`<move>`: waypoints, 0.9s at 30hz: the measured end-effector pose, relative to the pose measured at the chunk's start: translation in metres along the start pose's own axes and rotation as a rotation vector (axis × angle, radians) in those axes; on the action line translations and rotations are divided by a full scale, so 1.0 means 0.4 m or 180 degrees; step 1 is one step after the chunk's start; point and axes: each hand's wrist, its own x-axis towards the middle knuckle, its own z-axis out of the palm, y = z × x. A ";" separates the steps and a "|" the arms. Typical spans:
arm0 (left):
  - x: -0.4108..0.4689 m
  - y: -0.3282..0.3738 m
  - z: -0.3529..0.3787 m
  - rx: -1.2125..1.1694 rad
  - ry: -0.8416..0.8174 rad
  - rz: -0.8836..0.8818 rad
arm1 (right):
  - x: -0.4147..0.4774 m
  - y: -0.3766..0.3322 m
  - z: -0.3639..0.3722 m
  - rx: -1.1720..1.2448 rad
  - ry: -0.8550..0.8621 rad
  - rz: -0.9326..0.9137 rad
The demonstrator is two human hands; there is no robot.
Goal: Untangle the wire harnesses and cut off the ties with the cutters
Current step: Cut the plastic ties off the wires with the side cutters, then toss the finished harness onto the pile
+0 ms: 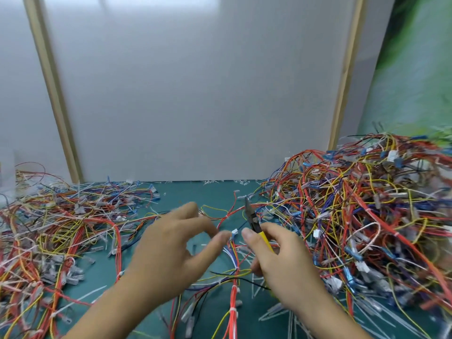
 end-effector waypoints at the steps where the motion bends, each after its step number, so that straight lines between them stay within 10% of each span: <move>1: 0.016 0.017 -0.021 0.0076 -0.0766 -0.0059 | 0.007 -0.004 -0.006 0.0036 0.0040 0.0027; 5: 0.047 0.076 -0.043 0.1013 -0.2988 -0.0702 | 0.036 -0.027 -0.034 0.0153 0.0121 0.0205; 10: 0.032 0.123 -0.023 0.1290 -0.3425 -0.0917 | 0.019 -0.043 -0.058 0.0111 -0.0111 0.0491; 27: 0.226 0.281 -0.586 -0.2095 0.0105 -0.1460 | -0.088 -0.025 -0.016 -0.2363 -0.0885 0.0606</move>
